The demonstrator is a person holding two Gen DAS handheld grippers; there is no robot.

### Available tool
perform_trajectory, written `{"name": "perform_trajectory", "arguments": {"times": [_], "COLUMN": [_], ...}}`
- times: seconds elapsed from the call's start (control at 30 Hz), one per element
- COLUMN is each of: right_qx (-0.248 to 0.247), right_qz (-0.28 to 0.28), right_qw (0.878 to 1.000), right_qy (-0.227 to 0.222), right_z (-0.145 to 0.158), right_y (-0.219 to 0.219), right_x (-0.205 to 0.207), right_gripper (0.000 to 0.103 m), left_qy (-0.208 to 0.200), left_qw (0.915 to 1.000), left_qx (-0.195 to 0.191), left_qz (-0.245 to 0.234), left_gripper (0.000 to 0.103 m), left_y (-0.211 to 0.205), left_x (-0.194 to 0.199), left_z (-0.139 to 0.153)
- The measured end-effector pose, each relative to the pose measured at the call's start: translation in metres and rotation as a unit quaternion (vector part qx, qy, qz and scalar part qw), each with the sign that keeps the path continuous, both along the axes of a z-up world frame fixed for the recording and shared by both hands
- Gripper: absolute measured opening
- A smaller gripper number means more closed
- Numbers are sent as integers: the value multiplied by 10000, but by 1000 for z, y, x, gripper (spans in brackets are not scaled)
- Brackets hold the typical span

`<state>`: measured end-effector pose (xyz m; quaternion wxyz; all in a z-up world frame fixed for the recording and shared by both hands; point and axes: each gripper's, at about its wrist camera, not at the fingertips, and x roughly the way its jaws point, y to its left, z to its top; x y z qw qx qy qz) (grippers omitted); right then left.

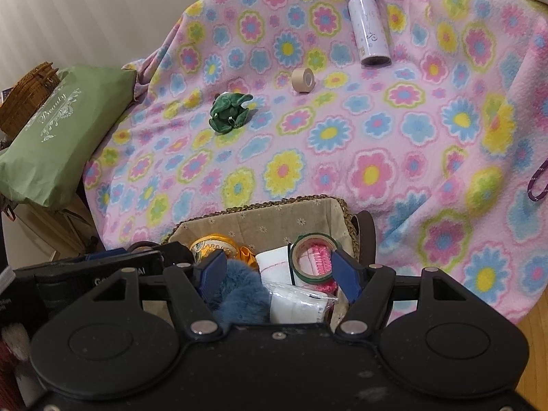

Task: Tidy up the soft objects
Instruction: 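Withdraw both tools from the basket toward the frog plush and tape roll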

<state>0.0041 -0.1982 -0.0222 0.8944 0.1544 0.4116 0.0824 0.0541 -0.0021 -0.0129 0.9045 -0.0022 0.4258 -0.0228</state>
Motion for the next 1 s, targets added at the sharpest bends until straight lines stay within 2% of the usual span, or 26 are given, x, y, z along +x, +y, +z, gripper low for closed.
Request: {"name": "perform_trajectory", "arguments": {"times": [0.6,1.0], "right_qx": [-152,-473], "right_qz": [58,181], "right_qw": [9994,9984], "right_qy": [317,263], "right_z": [-9,-1], "right_y": [4,7], "right_x": [32,94], "right_gripper": [69,69], "left_qy": [278,216], "left_qw": [9996,9993], "left_qx": [-37,252], "left_qz": [0,-165], "left_gripper": [75,76], "left_y": [5,7], "left_x": [30,83], "left_z": [-5,0]}}
